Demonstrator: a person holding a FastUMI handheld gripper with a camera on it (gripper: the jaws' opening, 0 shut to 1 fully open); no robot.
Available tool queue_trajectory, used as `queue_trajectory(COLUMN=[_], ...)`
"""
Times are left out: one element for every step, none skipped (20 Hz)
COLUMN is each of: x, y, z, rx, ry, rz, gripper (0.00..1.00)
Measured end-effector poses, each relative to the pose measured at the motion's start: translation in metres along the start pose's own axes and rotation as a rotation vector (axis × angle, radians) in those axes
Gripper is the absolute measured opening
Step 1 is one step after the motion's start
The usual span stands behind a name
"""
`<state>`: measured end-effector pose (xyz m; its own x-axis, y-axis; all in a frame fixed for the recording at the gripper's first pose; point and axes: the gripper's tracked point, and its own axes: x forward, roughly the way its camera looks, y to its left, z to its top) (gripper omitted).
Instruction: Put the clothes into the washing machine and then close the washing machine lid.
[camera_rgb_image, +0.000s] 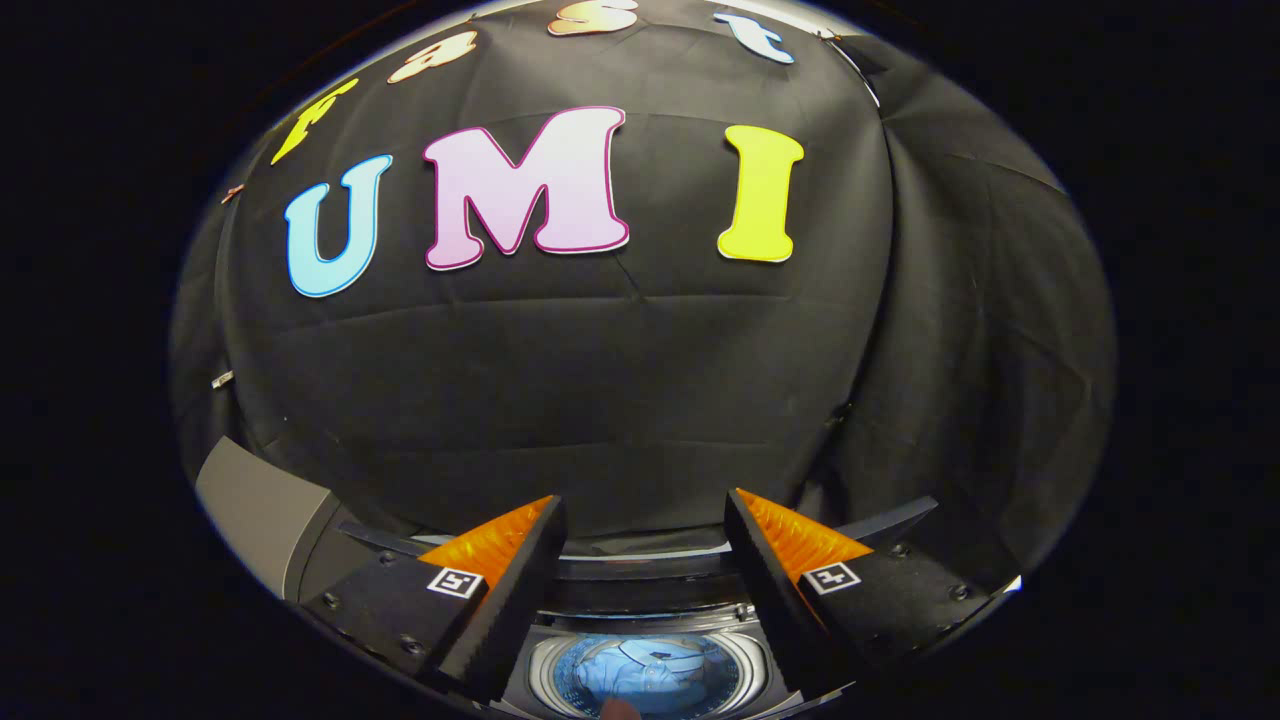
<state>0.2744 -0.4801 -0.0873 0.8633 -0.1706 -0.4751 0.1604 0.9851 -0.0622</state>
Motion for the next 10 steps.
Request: queue_trajectory(x=[-0.006, -0.008, -0.012, -0.016, -0.018, -0.021, -0.024, -0.027, -0.030, -0.032], y=[0.000, 0.000, 0.000, 0.000, 0.000, -0.001, -0.001, -0.001, -0.001, -0.001], z=[-0.001, -0.003, -0.006, -0.008, -0.009, -0.011, -0.013, -0.016, -0.018, -0.019], rx=[0.001, 0.002, 0.002, 0.003, 0.002, 0.000, -0.001, -0.005, -0.003, 0.001], ry=[-0.007, -0.012, -0.016, -0.018, -0.019, -0.018, -0.016, -0.015, -0.019, -0.022], rz=[-0.001, -0.002, -0.002, -0.003, -0.003, -0.003, -0.003, -0.001, 0.001, 0.004], gripper=[1.00, 1.00, 1.00, 1.00, 1.00, 1.00, 1.00, 1.00, 1.00, 1.00])
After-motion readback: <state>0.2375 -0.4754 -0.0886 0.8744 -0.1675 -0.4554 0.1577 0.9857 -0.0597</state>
